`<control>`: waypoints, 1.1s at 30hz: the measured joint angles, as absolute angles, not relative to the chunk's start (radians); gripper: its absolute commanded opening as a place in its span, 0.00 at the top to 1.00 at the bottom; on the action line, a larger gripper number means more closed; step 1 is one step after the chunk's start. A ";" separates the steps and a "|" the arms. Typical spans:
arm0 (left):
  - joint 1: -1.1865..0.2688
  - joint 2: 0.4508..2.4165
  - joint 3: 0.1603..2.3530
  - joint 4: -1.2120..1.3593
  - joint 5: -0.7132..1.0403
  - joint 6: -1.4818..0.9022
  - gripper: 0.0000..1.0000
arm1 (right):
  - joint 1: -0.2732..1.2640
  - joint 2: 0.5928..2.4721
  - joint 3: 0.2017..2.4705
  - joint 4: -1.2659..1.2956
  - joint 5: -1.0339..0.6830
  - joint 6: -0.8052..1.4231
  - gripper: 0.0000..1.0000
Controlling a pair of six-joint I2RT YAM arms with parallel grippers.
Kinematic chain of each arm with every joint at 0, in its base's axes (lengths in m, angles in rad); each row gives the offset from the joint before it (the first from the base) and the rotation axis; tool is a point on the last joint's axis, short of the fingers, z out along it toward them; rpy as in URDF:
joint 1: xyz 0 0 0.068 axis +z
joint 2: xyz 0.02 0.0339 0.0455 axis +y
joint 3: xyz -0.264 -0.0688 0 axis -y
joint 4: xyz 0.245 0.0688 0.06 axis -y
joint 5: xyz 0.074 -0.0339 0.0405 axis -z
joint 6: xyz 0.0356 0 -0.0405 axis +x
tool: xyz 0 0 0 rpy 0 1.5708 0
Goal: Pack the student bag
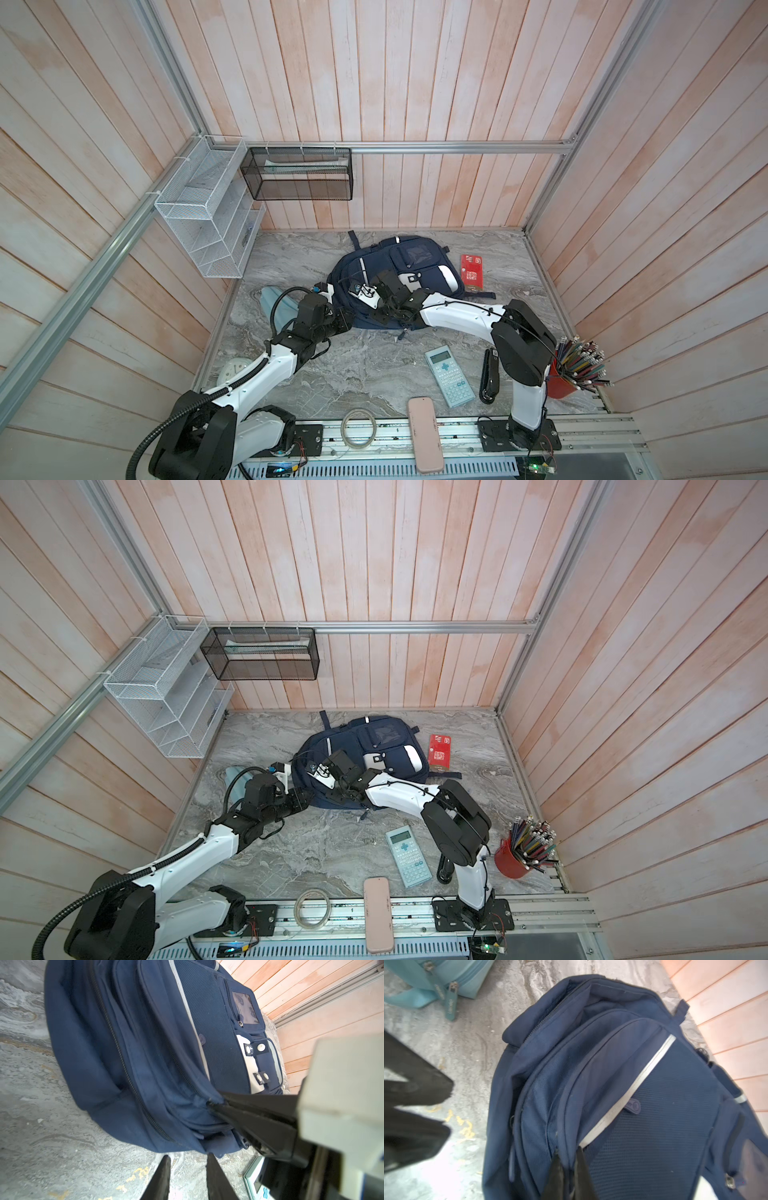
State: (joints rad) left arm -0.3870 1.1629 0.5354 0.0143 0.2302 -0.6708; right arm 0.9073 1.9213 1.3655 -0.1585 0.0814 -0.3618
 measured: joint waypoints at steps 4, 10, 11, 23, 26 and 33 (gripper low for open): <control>-0.390 1.150 0.542 0.003 0.230 -0.647 0.67 | 0.884 1.867 1.352 -0.156 0.052 -0.358 1.00; -0.467 1.158 0.646 -0.022 0.203 -0.573 0.59 | 0.838 1.795 1.350 -0.157 -0.014 -0.332 1.00; -0.480 1.163 0.662 -0.020 0.198 -0.565 0.59 | 0.834 1.792 1.350 -0.157 -0.020 -0.331 1.00; -0.587 1.246 0.663 0.045 -0.004 -0.511 0.67 | 0.805 1.791 1.351 -0.157 -0.095 -0.276 1.00; -0.588 1.245 0.652 0.056 -0.028 -0.502 0.50 | 0.802 1.791 1.351 -0.152 -0.115 -0.266 1.00; -0.590 1.330 0.673 0.140 -0.031 -0.513 0.56 | 0.794 1.780 1.350 -0.147 -0.141 -0.253 1.00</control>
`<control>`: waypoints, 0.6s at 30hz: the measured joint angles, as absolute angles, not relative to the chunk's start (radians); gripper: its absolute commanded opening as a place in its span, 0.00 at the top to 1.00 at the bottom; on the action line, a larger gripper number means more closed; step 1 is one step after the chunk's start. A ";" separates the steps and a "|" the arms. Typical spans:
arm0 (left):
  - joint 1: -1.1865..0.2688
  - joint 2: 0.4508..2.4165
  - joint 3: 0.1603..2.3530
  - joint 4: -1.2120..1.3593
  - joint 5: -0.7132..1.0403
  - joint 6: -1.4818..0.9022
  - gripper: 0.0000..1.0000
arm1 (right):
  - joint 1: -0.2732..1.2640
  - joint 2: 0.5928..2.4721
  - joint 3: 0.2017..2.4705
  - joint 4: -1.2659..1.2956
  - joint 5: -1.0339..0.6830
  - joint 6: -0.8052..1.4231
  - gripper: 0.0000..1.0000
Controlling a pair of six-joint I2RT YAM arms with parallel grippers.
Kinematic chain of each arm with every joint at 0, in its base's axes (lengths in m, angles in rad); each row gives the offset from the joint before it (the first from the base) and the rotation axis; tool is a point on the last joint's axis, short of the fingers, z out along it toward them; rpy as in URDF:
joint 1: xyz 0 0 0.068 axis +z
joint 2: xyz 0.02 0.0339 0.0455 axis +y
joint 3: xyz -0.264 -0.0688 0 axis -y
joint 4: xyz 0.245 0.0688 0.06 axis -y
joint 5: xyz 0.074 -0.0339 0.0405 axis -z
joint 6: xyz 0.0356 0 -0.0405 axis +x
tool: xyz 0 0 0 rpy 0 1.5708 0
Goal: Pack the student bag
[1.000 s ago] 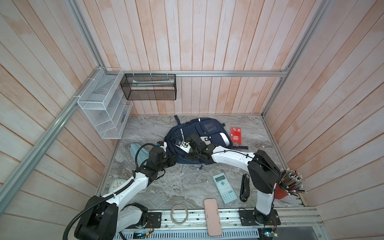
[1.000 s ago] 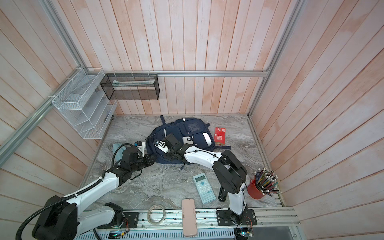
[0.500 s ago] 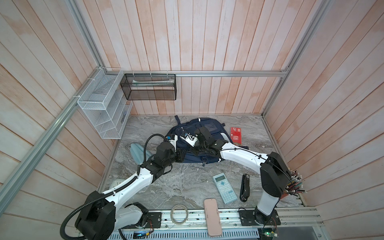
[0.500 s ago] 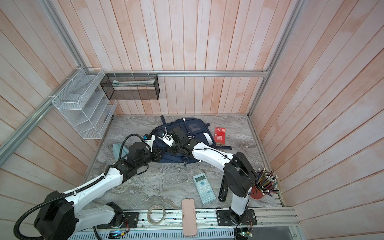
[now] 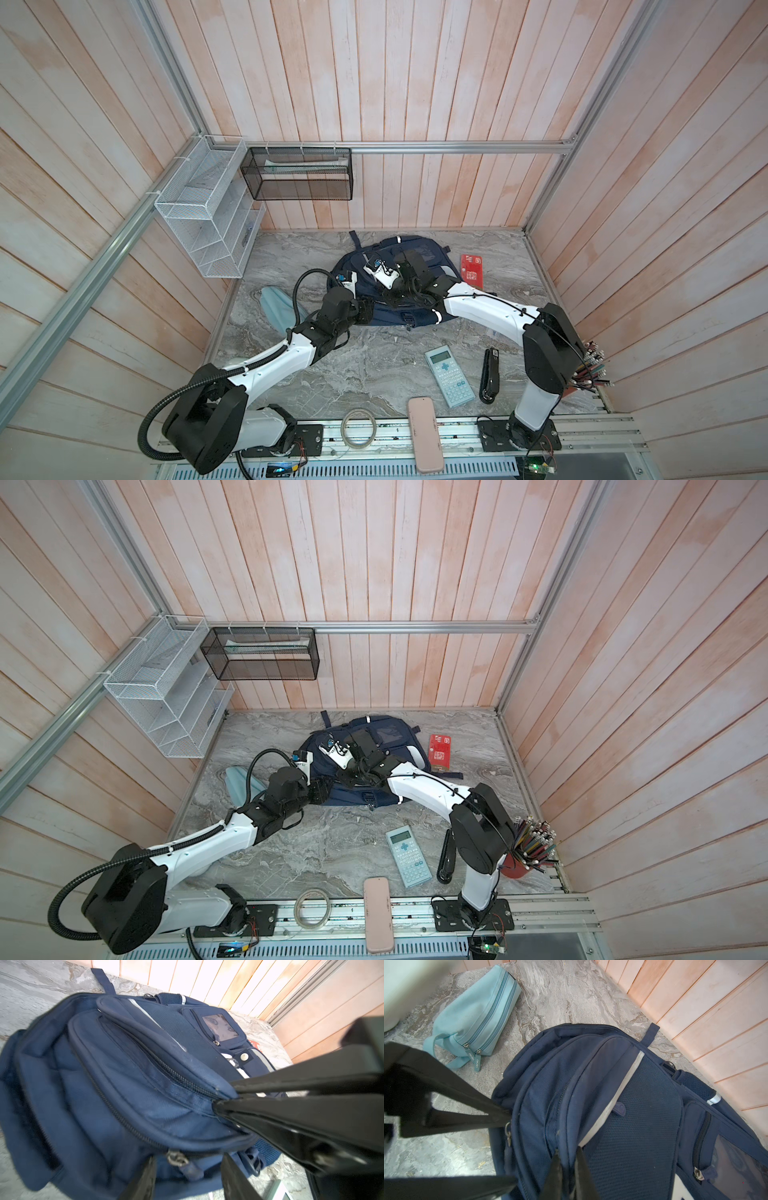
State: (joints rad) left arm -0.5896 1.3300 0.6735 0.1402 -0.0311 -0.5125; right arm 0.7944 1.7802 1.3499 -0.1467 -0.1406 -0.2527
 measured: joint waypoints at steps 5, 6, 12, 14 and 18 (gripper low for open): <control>-0.590 1.367 0.675 0.162 -0.031 -0.527 0.91 | 0.792 1.780 1.335 -0.133 -0.140 -0.246 1.00; -0.588 1.367 0.675 0.159 -0.030 -0.532 0.91 | 0.790 1.780 1.334 -0.133 -0.140 -0.245 1.00; -0.511 1.322 0.678 0.142 0.128 -0.595 0.91 | 0.783 1.778 1.334 -0.120 -0.135 -0.237 1.00; -0.487 1.306 0.678 0.142 0.182 -0.616 0.91 | 0.782 1.776 1.334 -0.106 -0.133 -0.234 1.00; -0.475 1.309 0.678 0.131 0.235 -0.624 0.93 | 0.781 1.771 1.330 -0.106 -0.133 -0.234 1.00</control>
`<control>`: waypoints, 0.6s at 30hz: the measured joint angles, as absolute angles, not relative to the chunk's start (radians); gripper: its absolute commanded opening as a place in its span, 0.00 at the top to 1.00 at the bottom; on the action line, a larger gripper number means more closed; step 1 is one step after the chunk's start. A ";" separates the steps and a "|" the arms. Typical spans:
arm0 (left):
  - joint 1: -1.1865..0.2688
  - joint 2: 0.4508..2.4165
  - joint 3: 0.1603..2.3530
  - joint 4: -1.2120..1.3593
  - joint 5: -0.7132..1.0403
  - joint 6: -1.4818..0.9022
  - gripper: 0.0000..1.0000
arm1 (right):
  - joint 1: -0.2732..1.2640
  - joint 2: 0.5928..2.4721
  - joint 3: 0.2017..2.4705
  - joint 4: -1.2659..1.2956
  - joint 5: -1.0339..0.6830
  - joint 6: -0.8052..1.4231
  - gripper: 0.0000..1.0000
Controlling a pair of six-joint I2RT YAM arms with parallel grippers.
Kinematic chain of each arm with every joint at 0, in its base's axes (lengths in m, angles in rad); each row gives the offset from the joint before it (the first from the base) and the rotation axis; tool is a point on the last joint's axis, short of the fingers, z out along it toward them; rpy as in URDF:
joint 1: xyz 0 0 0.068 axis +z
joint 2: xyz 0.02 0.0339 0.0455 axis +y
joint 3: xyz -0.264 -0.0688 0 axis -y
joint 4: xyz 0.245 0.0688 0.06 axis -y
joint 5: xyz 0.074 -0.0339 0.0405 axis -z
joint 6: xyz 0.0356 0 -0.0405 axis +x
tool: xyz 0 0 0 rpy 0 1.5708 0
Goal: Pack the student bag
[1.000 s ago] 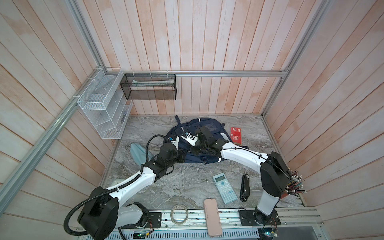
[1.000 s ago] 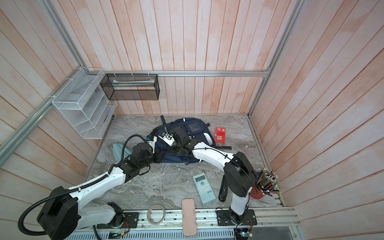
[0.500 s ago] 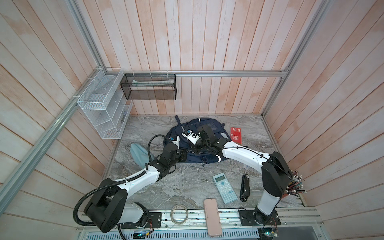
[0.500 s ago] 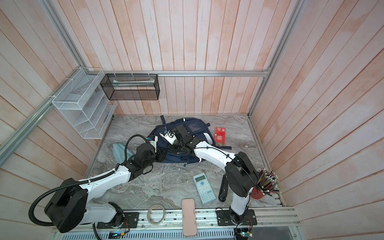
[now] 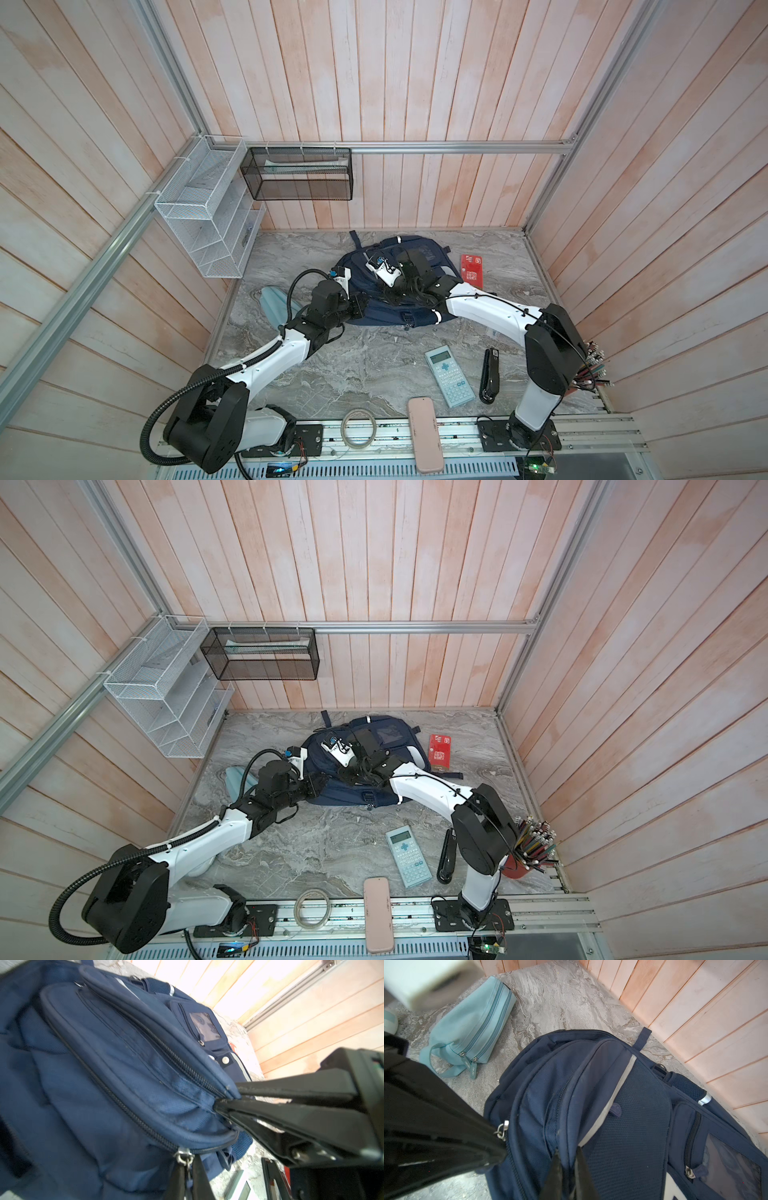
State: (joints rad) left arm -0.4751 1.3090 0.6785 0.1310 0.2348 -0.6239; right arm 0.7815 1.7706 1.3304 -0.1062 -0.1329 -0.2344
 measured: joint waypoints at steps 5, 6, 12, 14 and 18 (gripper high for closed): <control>-0.490 1.314 0.685 0.065 0.179 -0.574 1.00 | 0.783 1.771 1.321 -0.112 -0.138 -0.235 1.00; -0.493 1.314 0.693 0.045 0.162 -0.561 1.00 | 0.784 1.771 1.320 -0.113 -0.138 -0.235 1.00; -0.412 1.303 0.718 -0.043 0.162 -0.530 0.97 | 0.787 1.764 1.296 -0.102 -0.159 -0.238 1.00; -0.382 1.299 0.731 -0.077 0.181 -0.520 0.97 | 0.798 1.764 1.295 -0.102 -0.163 -0.245 1.00; -0.315 1.307 0.767 -0.132 0.219 -0.496 0.98 | 0.828 1.764 1.295 -0.102 -0.163 -0.263 1.00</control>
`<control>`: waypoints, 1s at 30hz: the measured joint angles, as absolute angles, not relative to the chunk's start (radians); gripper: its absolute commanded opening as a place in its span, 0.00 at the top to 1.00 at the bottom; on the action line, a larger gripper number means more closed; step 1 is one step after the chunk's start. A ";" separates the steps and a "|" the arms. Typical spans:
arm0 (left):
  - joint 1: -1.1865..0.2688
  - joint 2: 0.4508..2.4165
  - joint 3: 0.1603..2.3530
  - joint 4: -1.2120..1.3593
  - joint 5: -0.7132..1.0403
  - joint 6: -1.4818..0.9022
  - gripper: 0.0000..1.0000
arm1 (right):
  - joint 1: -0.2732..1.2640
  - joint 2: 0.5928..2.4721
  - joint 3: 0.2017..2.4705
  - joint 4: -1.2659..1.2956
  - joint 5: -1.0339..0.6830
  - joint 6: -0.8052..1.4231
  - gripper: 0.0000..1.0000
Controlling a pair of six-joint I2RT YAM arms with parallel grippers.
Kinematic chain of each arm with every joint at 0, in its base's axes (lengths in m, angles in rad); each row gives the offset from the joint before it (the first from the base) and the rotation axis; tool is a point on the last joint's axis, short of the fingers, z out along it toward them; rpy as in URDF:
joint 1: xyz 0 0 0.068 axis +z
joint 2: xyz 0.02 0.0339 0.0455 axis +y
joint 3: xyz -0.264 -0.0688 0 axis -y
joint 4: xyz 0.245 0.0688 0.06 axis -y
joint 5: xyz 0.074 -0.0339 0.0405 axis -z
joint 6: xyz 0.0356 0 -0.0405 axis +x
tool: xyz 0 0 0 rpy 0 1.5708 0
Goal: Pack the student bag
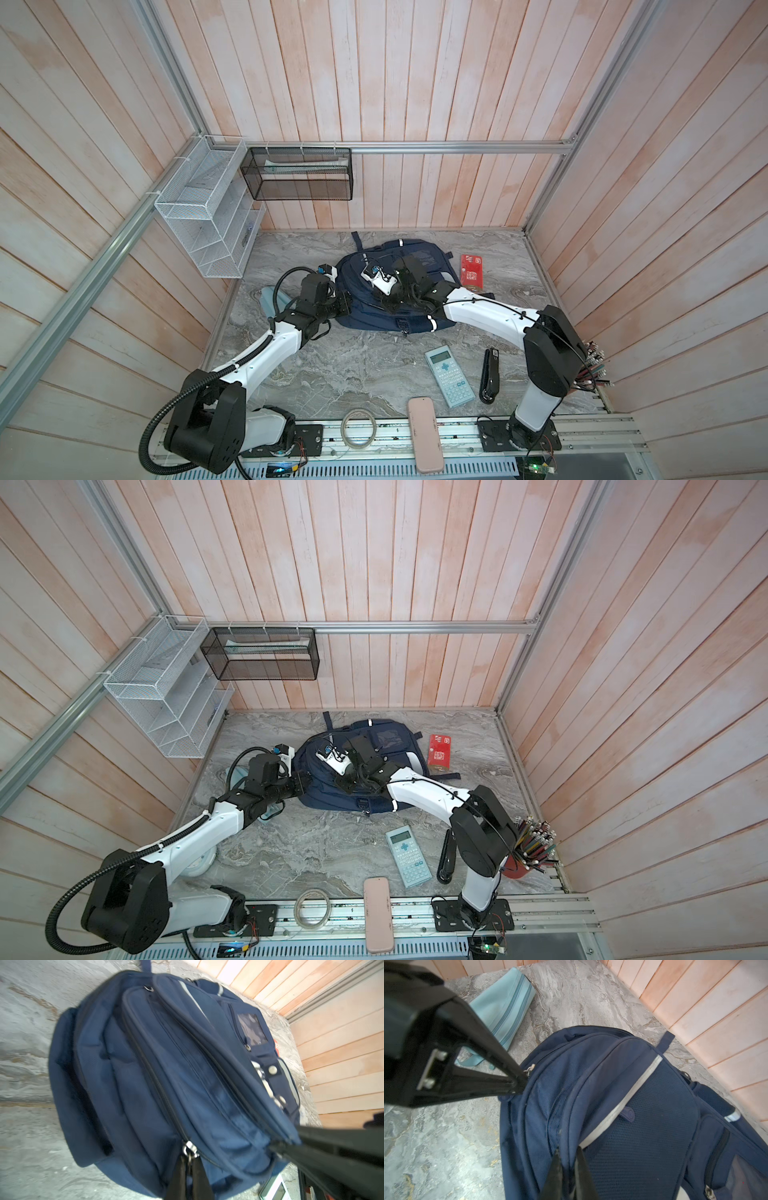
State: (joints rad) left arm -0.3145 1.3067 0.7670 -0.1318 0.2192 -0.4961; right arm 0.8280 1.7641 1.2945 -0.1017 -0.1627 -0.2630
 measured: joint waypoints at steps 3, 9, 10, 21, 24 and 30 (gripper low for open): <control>-0.261 1.354 0.799 -0.142 0.279 -0.474 1.00 | 0.836 1.764 1.293 -0.080 -0.169 -0.265 1.00; -0.248 1.372 0.815 -0.142 0.340 -0.467 1.00 | 0.835 1.765 1.252 -0.019 -0.124 -0.261 0.94; -0.255 1.362 0.813 -0.142 0.337 -0.472 1.00 | 0.833 1.765 1.257 -0.025 -0.118 -0.257 0.78; -0.311 1.230 0.663 -0.114 0.352 -0.571 1.00 | 0.899 1.780 1.273 -0.049 -0.101 -0.207 0.42; -0.314 1.216 0.653 -0.119 0.362 -0.582 1.00 | 0.933 1.820 1.308 -0.065 -0.068 -0.204 0.45; -0.313 1.212 0.653 -0.117 0.357 -0.584 1.00 | 0.949 1.869 1.330 -0.087 -0.048 -0.179 1.00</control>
State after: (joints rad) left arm -0.3130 1.2118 0.6525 -0.1173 0.3569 -0.5838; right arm 0.9489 1.8690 1.3300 -0.0872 -0.0483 -0.1791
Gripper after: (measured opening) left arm 0.069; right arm 0.093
